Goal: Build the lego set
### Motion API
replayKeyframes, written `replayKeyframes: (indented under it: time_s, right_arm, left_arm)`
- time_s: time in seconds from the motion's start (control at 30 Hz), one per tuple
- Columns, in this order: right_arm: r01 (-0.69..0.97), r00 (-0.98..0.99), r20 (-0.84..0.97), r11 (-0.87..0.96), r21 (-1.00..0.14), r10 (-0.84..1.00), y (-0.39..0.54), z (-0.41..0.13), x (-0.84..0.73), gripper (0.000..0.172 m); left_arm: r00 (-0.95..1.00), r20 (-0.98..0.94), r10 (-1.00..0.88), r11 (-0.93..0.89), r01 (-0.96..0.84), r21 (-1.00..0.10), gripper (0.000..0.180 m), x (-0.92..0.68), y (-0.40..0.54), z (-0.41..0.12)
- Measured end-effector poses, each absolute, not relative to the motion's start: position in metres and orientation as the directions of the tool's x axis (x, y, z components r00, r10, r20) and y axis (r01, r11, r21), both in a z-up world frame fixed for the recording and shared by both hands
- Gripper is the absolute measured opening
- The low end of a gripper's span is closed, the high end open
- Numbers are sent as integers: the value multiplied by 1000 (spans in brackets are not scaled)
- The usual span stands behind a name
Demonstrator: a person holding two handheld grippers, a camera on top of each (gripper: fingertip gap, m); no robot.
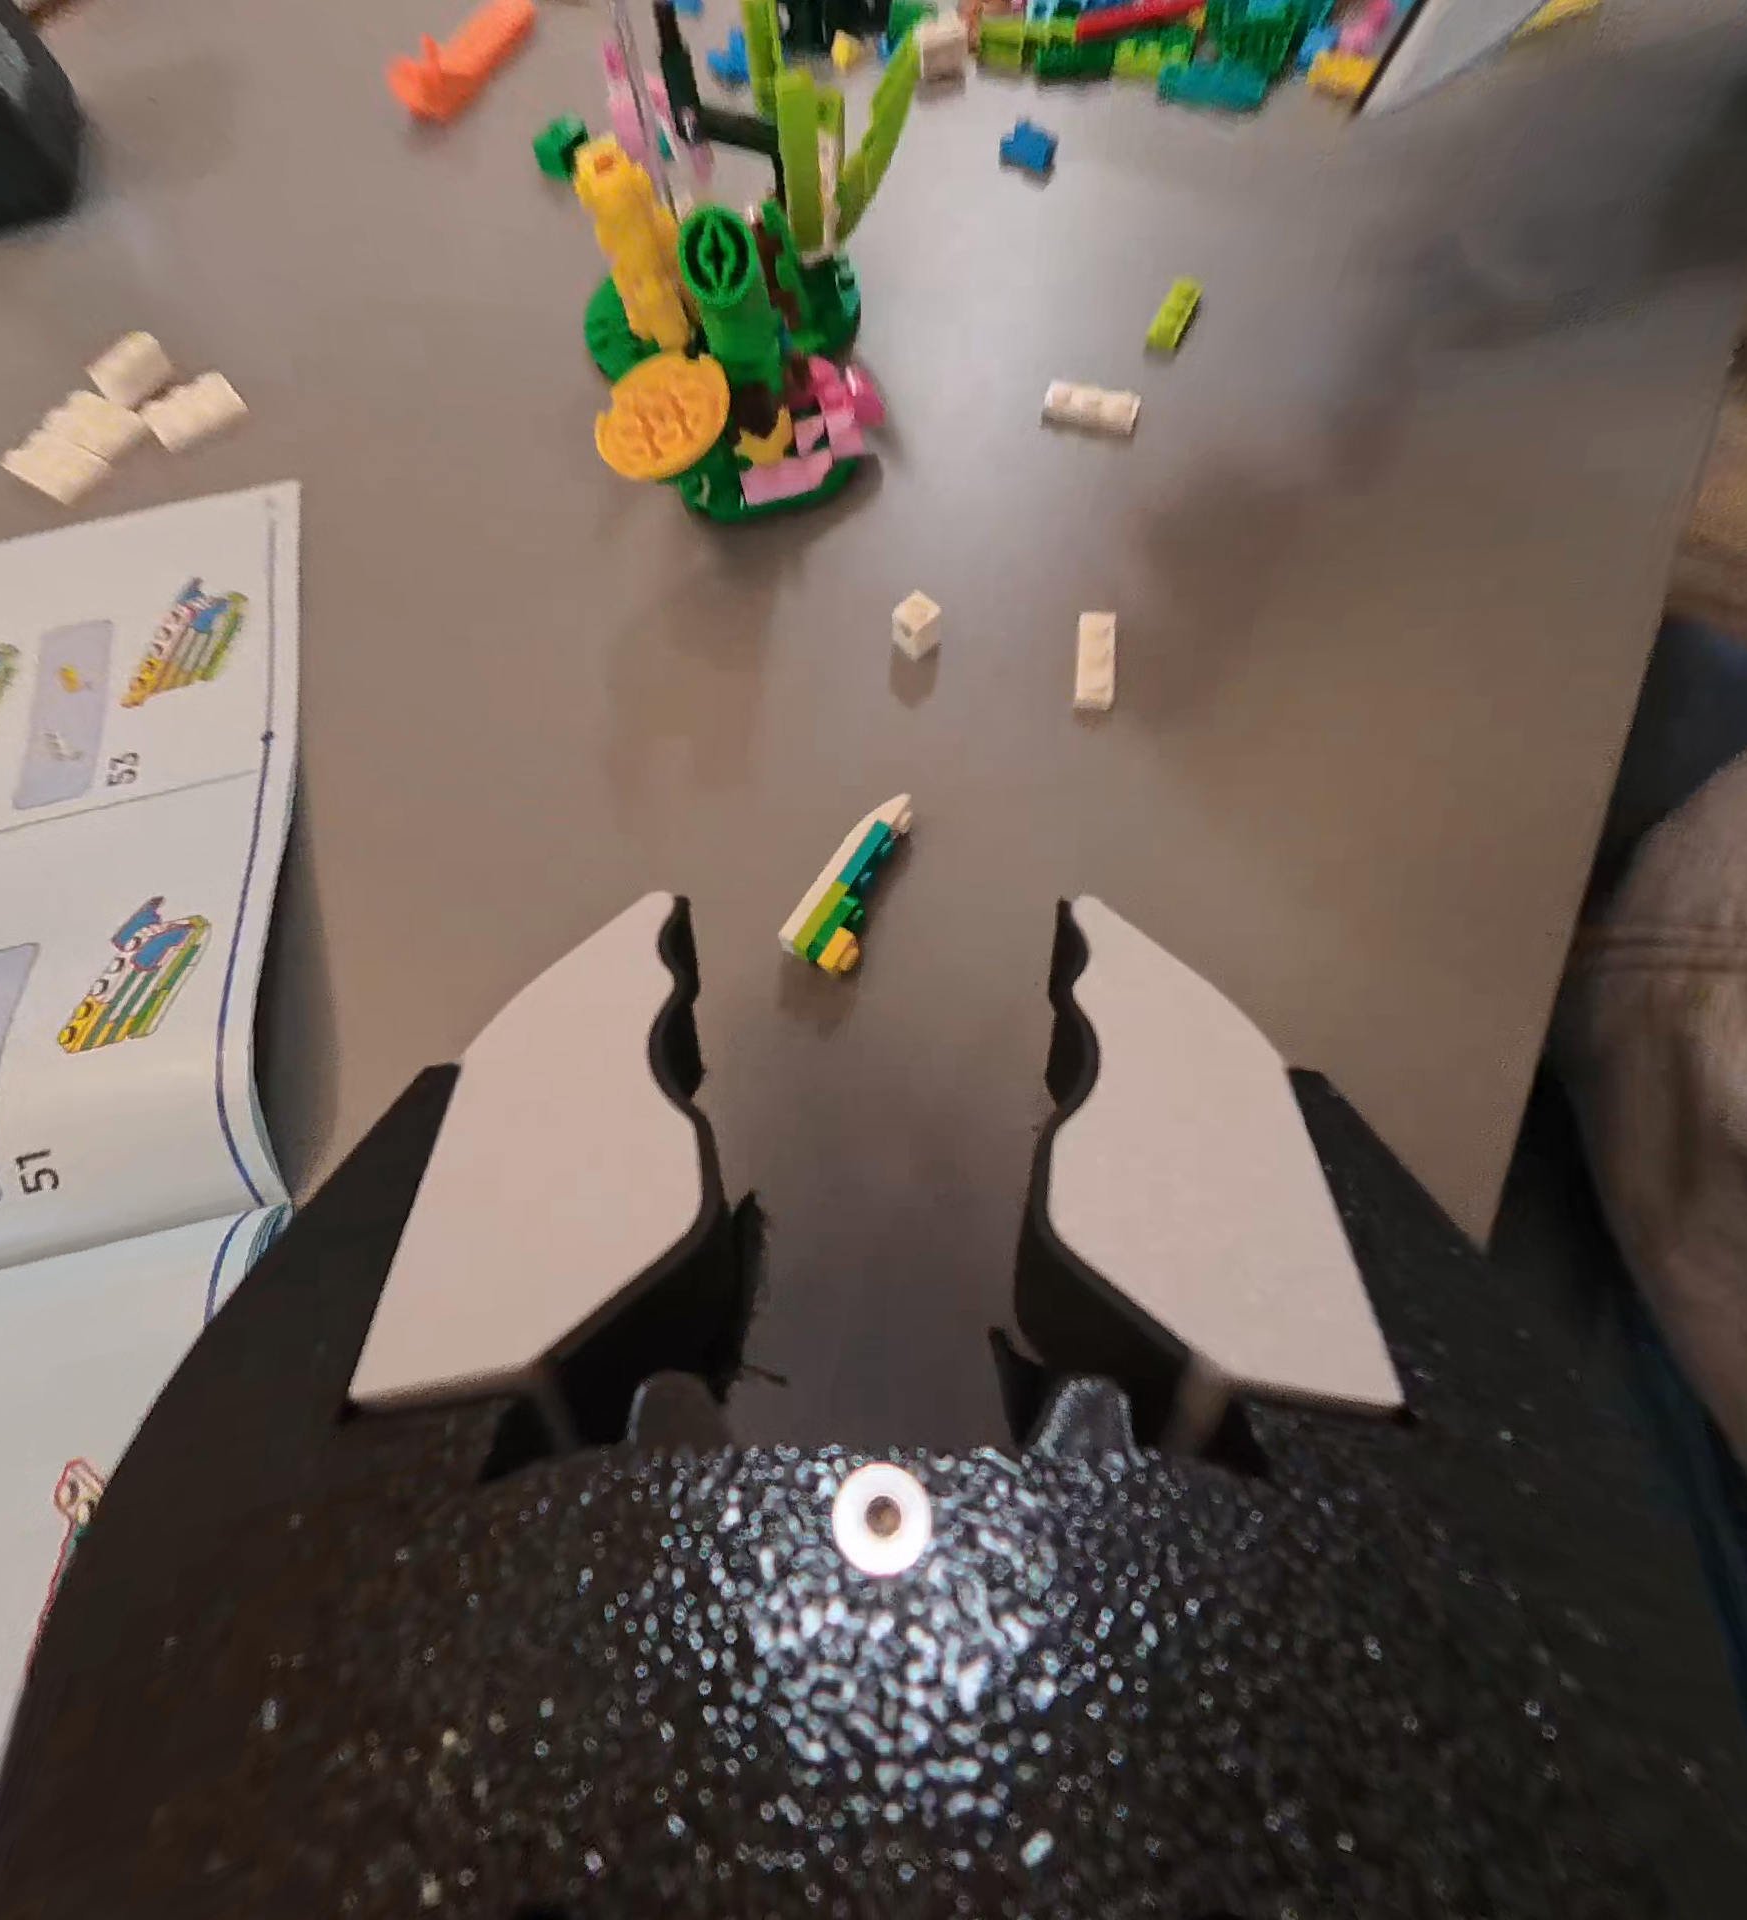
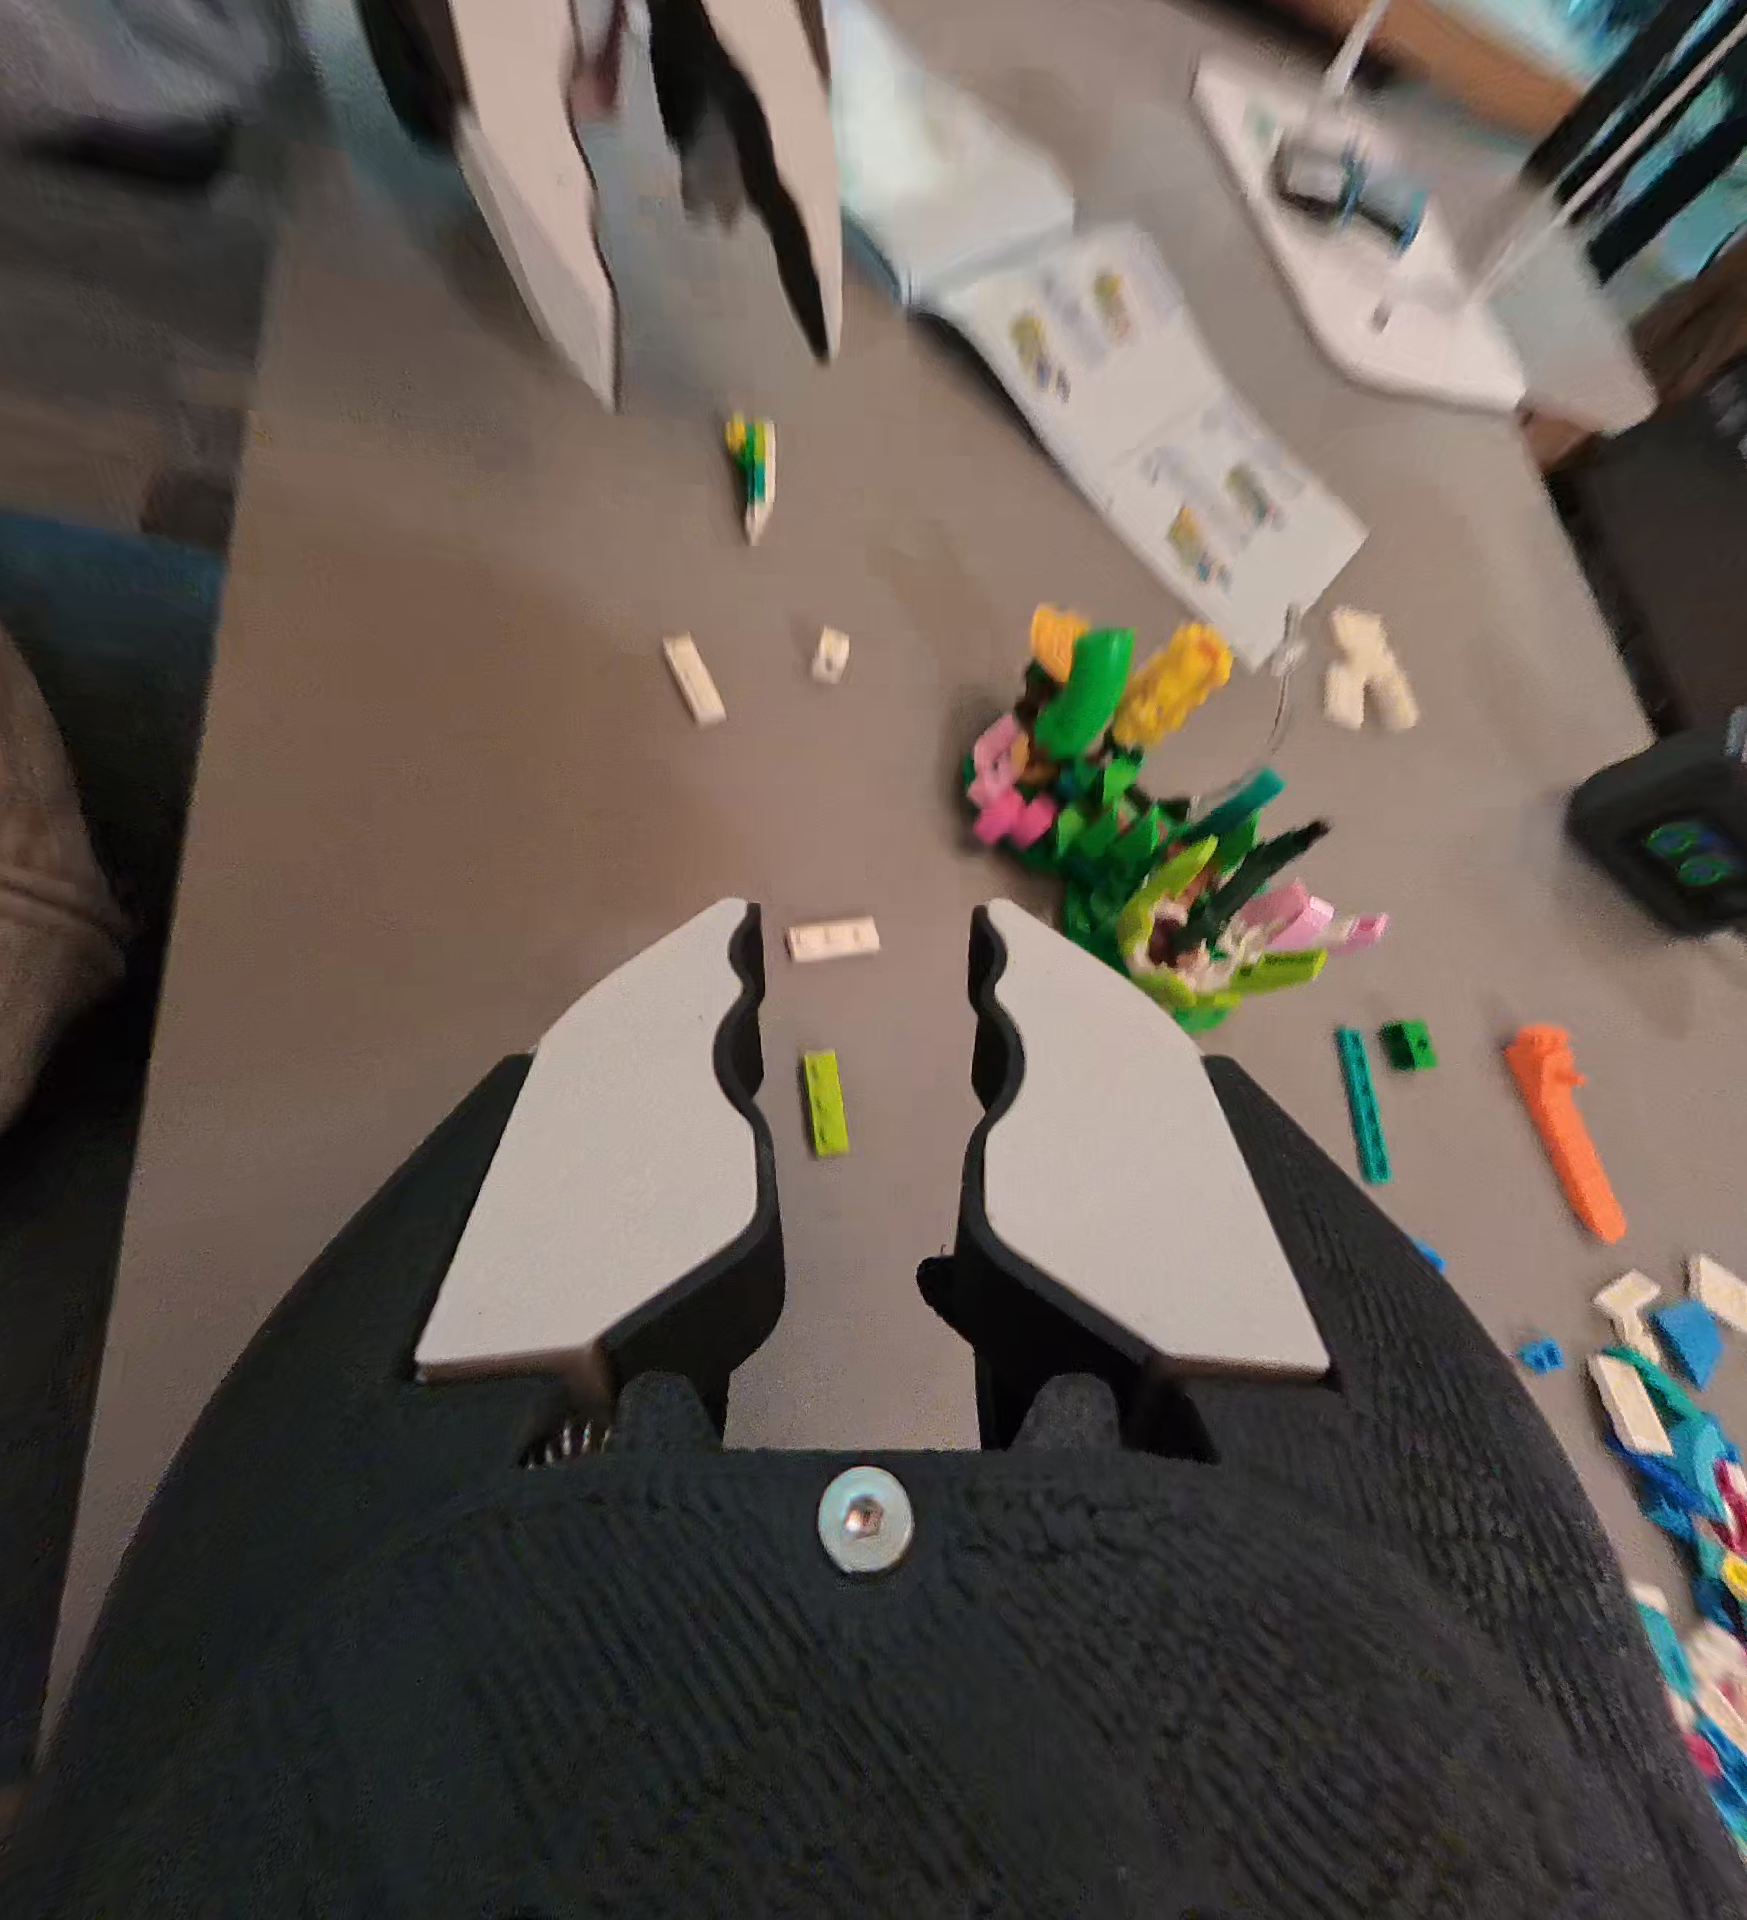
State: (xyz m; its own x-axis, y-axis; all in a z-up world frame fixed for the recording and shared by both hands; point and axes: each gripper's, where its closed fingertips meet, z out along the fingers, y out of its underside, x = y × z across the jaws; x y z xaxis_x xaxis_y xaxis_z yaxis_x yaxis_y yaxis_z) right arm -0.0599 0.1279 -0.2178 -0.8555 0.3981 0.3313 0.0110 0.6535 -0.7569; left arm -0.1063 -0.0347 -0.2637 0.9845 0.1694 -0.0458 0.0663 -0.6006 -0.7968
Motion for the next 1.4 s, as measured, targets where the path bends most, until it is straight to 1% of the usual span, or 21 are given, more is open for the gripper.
replayKeyframes:
  time_s: [0.03, 0.07, 0.13, 0.23, 0.3, 0.4, 0.5, 0.57, 0.63, 0.7, 0.8, 0.87, 0.93, 1.07, 1.17, 1.23, 1.33, 1.4]
  right_arm:
    - [-13, -853, 334, 625, -781, 400, 124, -214, -58, 36]
    - [-22, -852, 334, 609, -793, 403, 122, -213, -57, 36]
    - [-27, -859, 322, 592, -805, 398, 119, -215, -54, 37]
    - [-5, -906, 232, 538, -843, 354, 109, -218, -41, 37]
    - [-18, -913, 217, 496, -868, 346, 101, -216, -37, 37]
    - [-84, -892, 276, 467, -880, 359, 92, -213, -39, 36]
    - [-161, -860, 349, 450, -878, 373, 82, -210, -40, 34]
    - [-236, -813, 426, 444, -864, 397, 77, -206, -42, 31]
    - [-360, -701, 548, 436, -825, 457, 75, -194, -48, 25]
    - [-495, -553, 660, 437, -751, 508, 75, -181, -50, 20]
    - [-605, -391, 797, 524, -600, 461, 70, -183, -50, 18]
    - [-637, -322, 858, 579, -510, 401, 66, -189, -50, 19]
    - [-642, -303, 893, 621, -450, 334, 62, -198, -51, 18]
    - [-643, -274, 932, 676, -360, 235, 60, -211, -52, 23]
    - [-668, -229, 961, 694, -269, 152, 56, -219, -47, 26]
    - [-682, -230, 964, 686, -255, 129, 53, -220, -42, 27]
    - [-692, -263, 956, 665, -280, 130, 52, -221, -37, 26]
    - [-692, -288, 949, 657, -301, 131, 53, -221, -35, 21]
  left_arm:
    - [987, -41, 154, -621, 64, -781, 59, -107, -35, -268]
    - [990, -33, 138, -629, 62, -775, 55, -108, -34, -270]
    - [991, -19, 129, -626, 67, -777, 53, -112, -32, -270]
    - [992, 5, 125, -632, 83, -771, 47, -118, -32, -274]
    - [992, 16, 122, -643, 91, -760, 44, -120, -32, -280]
    - [993, 2, 120, -656, 81, -751, 38, -119, -29, -282]
    - [995, 0, 102, -657, 68, -751, 22, -112, -27, -283]
    - [994, 13, 108, -656, 81, -750, 19, -107, -26, -283]
    - [992, 16, 122, -655, 93, -750, 16, -103, -25, -283]
    - [986, -2, 165, -652, 107, -751, 15, -105, -26, -282]
    - [971, 13, 237, -607, 159, -779, 14, -103, -22, -275]
    - [959, 114, 258, -532, 240, -812, 14, -95, -13, -262]
    - [937, 239, 255, -465, 336, -819, 14, -84, -4, -249]
    - [852, 493, 178, -378, 522, -765, 14, -58, 17, -232]
    - [814, 572, 98, -403, 558, -725, 14, -37, 34, -229]
    - [822, 563, 85, -447, 536, -716, 14, -29, 42, -233]
    - [828, 558, 60, -476, 515, -713, 14, -22, 50, -234]
    - [816, 576, 44, -463, 528, -712, 14, -22, 52, -231]
